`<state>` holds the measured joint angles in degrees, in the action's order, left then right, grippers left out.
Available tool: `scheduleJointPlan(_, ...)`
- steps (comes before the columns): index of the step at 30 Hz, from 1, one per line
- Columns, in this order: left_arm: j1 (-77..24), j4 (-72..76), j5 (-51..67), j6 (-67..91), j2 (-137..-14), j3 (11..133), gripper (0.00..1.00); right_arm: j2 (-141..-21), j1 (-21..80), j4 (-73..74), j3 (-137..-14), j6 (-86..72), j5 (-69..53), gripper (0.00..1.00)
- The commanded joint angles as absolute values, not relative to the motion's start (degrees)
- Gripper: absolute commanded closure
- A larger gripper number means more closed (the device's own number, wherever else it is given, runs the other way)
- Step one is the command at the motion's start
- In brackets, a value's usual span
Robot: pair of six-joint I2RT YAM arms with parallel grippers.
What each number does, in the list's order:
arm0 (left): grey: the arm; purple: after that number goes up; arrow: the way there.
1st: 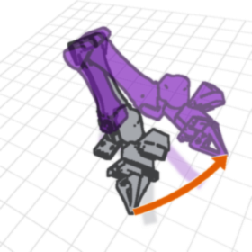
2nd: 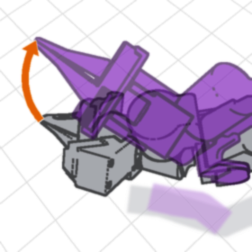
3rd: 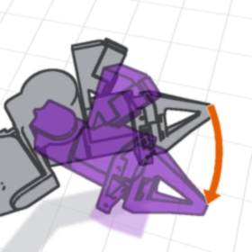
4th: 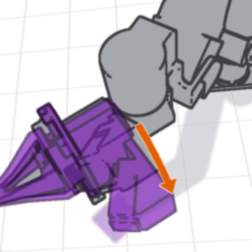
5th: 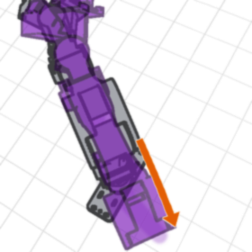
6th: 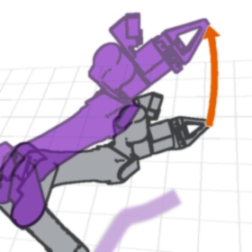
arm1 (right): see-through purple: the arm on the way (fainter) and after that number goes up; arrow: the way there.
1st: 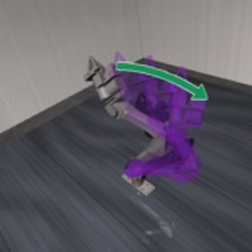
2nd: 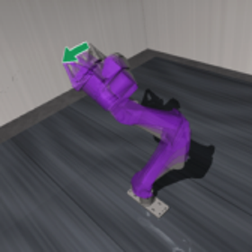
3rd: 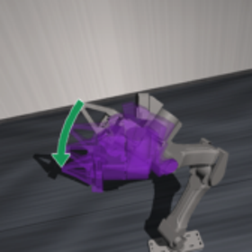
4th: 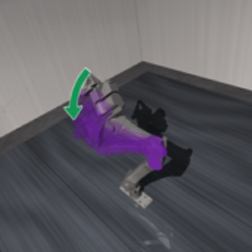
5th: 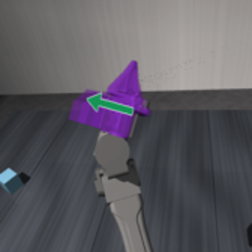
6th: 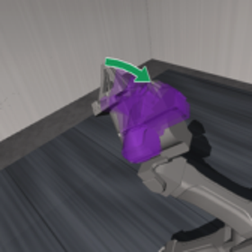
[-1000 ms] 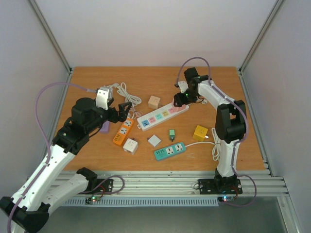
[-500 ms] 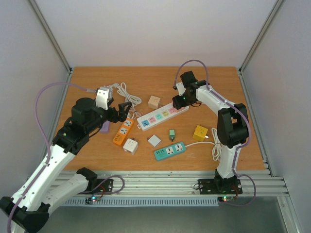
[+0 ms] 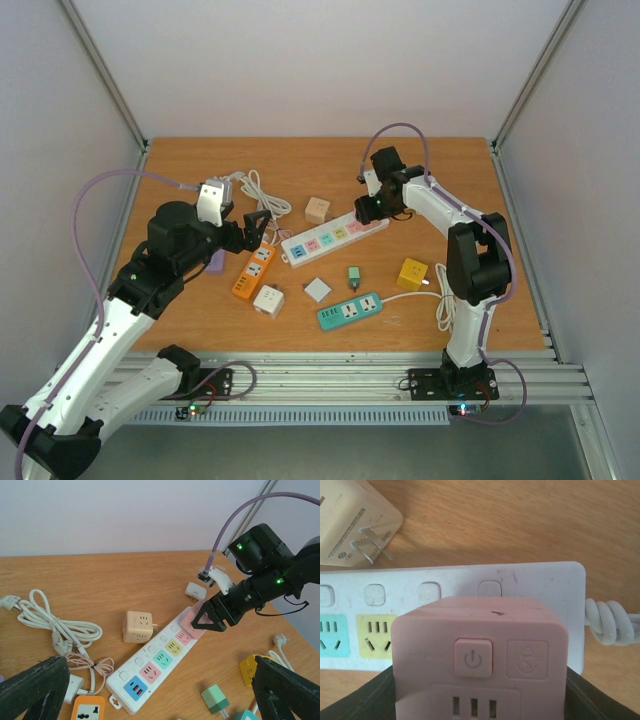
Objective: Insert the plug
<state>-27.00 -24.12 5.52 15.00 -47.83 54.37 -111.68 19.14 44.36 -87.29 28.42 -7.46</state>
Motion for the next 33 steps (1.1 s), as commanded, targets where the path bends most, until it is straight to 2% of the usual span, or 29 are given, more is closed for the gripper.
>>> scheduleJointPlan(1,-26.81,-21.20,5.14,15.03,-47.79,53.88,0.01,-113.10,19.94,58.55,-83.90,21.99,-6.10,0.60)
scheduleJointPlan(5,-26.81,-21.32,5.34,15.11,-48.14,53.96,0.01,-111.16,20.31,59.54,-84.33,18.86,-6.39,0.59)
scheduleJointPlan(10,-26.81,-21.45,5.46,15.14,-48.40,54.05,0.01,-113.65,21.43,58.47,-84.44,19.74,-0.95,0.60)
scheduleJointPlan(20,-26.81,-21.70,5.10,14.98,-48.70,54.05,0.01,-115.53,24.37,50.71,-76.47,15.39,8.99,0.61)
scheduleJointPlan(26,-26.81,-21.88,4.62,14.77,-48.73,54.05,0.01,-112.79,24.70,46.01,-71.04,12.37,3.76,0.57)
scheduleJointPlan(33,-26.81,-22.00,4.59,14.85,-49.11,54.27,0.01,-111.34,23.74,45.77,-70.43,10.35,-1.45,0.51)
